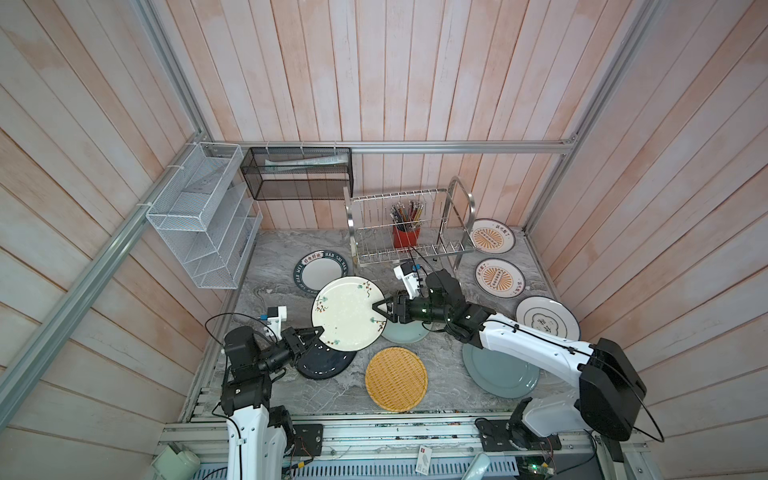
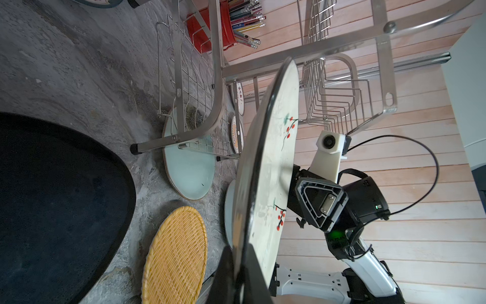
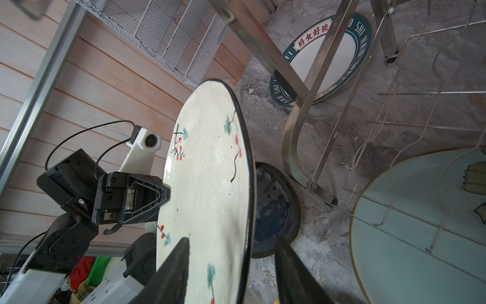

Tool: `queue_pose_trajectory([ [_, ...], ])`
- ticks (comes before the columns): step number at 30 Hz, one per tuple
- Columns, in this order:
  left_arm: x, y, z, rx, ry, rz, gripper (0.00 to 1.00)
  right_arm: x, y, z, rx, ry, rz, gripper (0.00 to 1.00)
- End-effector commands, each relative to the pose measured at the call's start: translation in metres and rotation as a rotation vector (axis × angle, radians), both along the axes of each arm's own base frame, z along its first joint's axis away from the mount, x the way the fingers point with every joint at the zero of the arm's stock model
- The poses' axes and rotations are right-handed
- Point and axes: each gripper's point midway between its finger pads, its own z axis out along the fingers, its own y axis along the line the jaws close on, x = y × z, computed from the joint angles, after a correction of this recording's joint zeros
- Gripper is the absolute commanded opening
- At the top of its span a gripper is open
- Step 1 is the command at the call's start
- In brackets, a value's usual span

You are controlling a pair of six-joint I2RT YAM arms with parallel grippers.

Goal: Load the plates into the dish rack
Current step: 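Lift the plate toward the right gripper while the right gripper reaches its rim, then close the right gripper on the plate rim while the left gripper releases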

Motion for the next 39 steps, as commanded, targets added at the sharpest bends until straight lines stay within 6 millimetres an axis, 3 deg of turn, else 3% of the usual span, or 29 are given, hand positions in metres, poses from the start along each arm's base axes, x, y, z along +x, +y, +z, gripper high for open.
queue_pose_trajectory([
  [1,-0.007,-0.008,0.021,0.020,-0.136,-0.073,0.00,-0.002,0.005,0.010,0.025,-0.023,0.018,0.48],
  [10,-0.009,-0.011,0.020,0.029,-0.160,-0.092,0.00,-0.009,0.006,0.012,0.060,-0.010,0.023,0.21],
  [13,-0.010,-0.013,0.022,0.036,-0.178,-0.100,0.00,-0.014,0.010,0.018,0.091,-0.018,0.020,0.02],
  [17,-0.009,-0.013,0.025,0.046,-0.198,-0.102,0.00,-0.018,0.012,0.023,0.101,-0.032,-0.013,0.00],
  [18,-0.009,-0.013,0.025,0.048,-0.199,-0.101,0.13,-0.018,0.010,0.023,0.104,-0.034,-0.029,0.00],
  [20,-0.007,-0.011,0.025,0.056,-0.192,-0.093,0.50,-0.014,-0.001,0.024,0.107,-0.032,-0.096,0.00],
  [23,-0.003,-0.008,0.026,0.079,-0.189,-0.068,0.87,-0.010,-0.023,0.020,0.073,-0.033,-0.198,0.00],
  [24,-0.001,-0.007,0.027,0.085,-0.192,-0.060,0.92,-0.009,-0.031,0.018,0.057,-0.034,-0.227,0.00],
  [27,0.003,-0.004,0.036,0.102,-0.211,-0.039,0.99,-0.014,-0.059,0.016,0.015,-0.040,-0.304,0.00],
  [30,0.009,0.000,0.046,0.132,-0.237,-0.017,1.00,-0.023,-0.089,0.021,-0.023,-0.062,-0.361,0.00],
  [33,0.014,0.003,0.057,0.159,-0.267,-0.003,1.00,-0.038,-0.117,0.039,-0.029,-0.100,-0.382,0.00],
  [39,0.012,-0.003,0.099,0.112,-0.425,-0.041,1.00,-0.071,-0.156,0.099,0.037,-0.218,-0.355,0.00],
])
